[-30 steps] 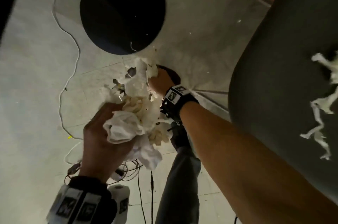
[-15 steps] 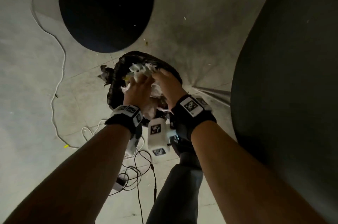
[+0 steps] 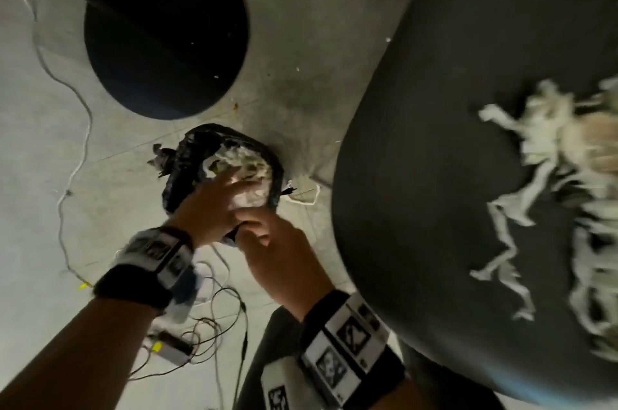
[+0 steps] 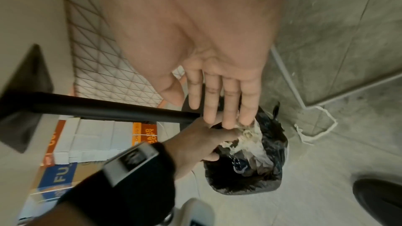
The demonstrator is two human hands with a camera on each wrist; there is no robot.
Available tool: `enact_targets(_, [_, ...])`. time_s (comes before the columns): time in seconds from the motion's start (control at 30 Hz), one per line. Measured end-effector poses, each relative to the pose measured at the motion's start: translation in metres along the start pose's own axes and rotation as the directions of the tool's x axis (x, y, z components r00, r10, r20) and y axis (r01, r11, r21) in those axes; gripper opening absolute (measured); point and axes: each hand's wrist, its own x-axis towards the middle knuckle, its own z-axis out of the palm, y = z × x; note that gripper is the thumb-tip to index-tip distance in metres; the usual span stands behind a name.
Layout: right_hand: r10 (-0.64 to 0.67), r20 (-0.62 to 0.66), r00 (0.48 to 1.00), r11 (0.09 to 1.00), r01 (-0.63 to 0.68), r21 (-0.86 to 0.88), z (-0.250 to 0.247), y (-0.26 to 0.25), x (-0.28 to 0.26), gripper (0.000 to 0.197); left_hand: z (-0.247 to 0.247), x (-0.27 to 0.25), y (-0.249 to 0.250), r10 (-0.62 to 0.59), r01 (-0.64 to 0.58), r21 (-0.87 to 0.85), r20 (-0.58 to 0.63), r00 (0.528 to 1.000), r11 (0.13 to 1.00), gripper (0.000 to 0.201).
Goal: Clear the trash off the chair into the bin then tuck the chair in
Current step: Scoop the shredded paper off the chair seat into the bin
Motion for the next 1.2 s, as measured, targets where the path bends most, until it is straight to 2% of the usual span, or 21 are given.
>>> enact_targets(0.03, [-0.015,0.005,1.0,1.0,0.015,0.013,-0.009,-0.008,-0.018,0.031,-0.01,-0.009,0.011,-0.03,0.022,-0.15,-0.051,0.998,0.988,0.05])
enact_targets(0.07, [-0.032,0.012,0.999,0.999,0.031,0.029,-0.02,-0.017,-0.039,0.03,-0.013,-0.007,0.02,-0.142,0.104,-0.25,-0.139,0.98,0.963,0.04])
enact_targets(0.1, [-0.05,0.015,0.999,0.998,0.049,0.037,-0.032,-0.026,-0.059,0.03,-0.02,-0.02,0.034,-0.179,0.101,-0.344,-0.204,0.963,0.933,0.035])
enact_targets(0.13, [-0.069,0.008,0.998,0.997,0.068,0.047,-0.047,-0.034,-0.081,0.03,-0.03,-0.03,0.055,-0.194,0.055,-0.419,-0.298,0.935,0.906,0.03])
enact_targets(0.2, [-0.123,-0.086,0.989,0.988,0.13,0.084,-0.084,-0.047,-0.12,0.027,-0.05,-0.045,0.11,-0.217,-0.034,-0.557,-0.379,0.9,0.83,0.027])
enact_targets(0.27, [-0.189,-0.26,0.947,0.972,0.218,0.089,-0.132,-0.06,-0.155,0.025,-0.063,-0.048,0.166,-0.216,-0.088,-0.662,-0.363,0.906,0.745,0.03])
enact_targets(0.3, [-0.224,-0.358,0.906,0.965,0.258,0.05,-0.158,-0.066,-0.171,0.025,-0.065,-0.043,0.193,-0.19,-0.103,-0.66,-0.357,0.915,0.744,0.032])
enact_targets(0.33, [-0.252,-0.448,0.858,0.959,0.283,0.003,-0.186,-0.069,-0.183,0.024,-0.067,-0.036,0.223,-0.122,-0.119,-0.599,-0.346,0.93,0.792,0.029])
enact_targets(0.4, [-0.258,-0.605,0.753,0.961,0.263,-0.082,-0.246,-0.072,-0.2,0.015,-0.068,-0.013,0.272,0.088,-0.232,-0.348,-0.382,0.92,0.908,0.037])
enact_targets(0.43, [-0.256,-0.675,0.692,0.965,0.223,-0.137,-0.277,-0.073,-0.204,0.012,-0.066,0.004,0.293,0.173,-0.278,-0.257,-0.365,0.915,0.926,0.047])
enact_targets(0.5, [-0.281,-0.775,0.566,0.958,0.121,-0.259,-0.339,-0.073,-0.204,0.013,-0.062,0.038,0.332,0.16,-0.214,-0.24,-0.226,0.961,0.947,0.067])
enact_targets(0.57, [-0.28,-0.812,0.512,0.932,-0.057,-0.358,-0.392,-0.072,-0.196,0.025,-0.059,0.069,0.368,0.071,-0.1,-0.34,-0.096,0.993,0.935,0.09])
enact_targets(0.6, [-0.256,-0.823,0.507,0.913,-0.152,-0.378,-0.415,-0.071,-0.19,0.034,-0.058,0.081,0.385,0.037,-0.054,-0.38,-0.052,0.998,0.923,0.1])
enact_targets(0.67, [-0.159,-0.824,0.543,0.902,-0.259,-0.345,-0.449,-0.071,-0.179,0.052,-0.053,0.099,0.417,-0.018,0.016,-0.426,0.0,1.0,0.904,0.114])
enact_targets(0.8, [0.059,-0.713,0.698,0.912,-0.328,-0.246,-0.469,-0.067,-0.163,0.094,-0.032,0.114,0.464,-0.11,0.099,-0.377,-0.008,0.994,0.921,0.117])
enact_targets(0.9, [0.125,-0.609,0.783,0.887,-0.363,-0.285,-0.455,-0.053,-0.148,0.114,-0.023,0.121,0.479,-0.171,0.155,-0.229,-0.054,0.984,0.961,0.109])
enact_targets(0.97, [0.106,-0.624,0.774,0.818,-0.425,-0.387,-0.442,-0.039,-0.142,0.109,-0.021,0.128,0.482,-0.171,0.156,-0.191,-0.065,0.983,0.969,0.1])
enact_targets(1.03, [0.038,-0.697,0.716,0.783,-0.455,-0.425,-0.432,-0.028,-0.141,0.087,-0.019,0.134,0.482,-0.17,0.157,-0.185,-0.06,0.984,0.97,0.087])
enact_targets(1.1, [-0.013,-0.73,0.683,0.782,-0.448,-0.433,-0.424,-0.025,-0.141,0.071,-0.02,0.135,0.48,-0.161,0.148,-0.189,-0.057,0.985,0.971,0.075])
enact_targets(1.2, [-0.044,-0.716,0.697,0.83,-0.373,-0.415,-0.42,-0.025,-0.143,0.061,-0.022,0.126,0.477,-0.12,0.1,-0.22,-0.08,0.99,0.97,0.064])
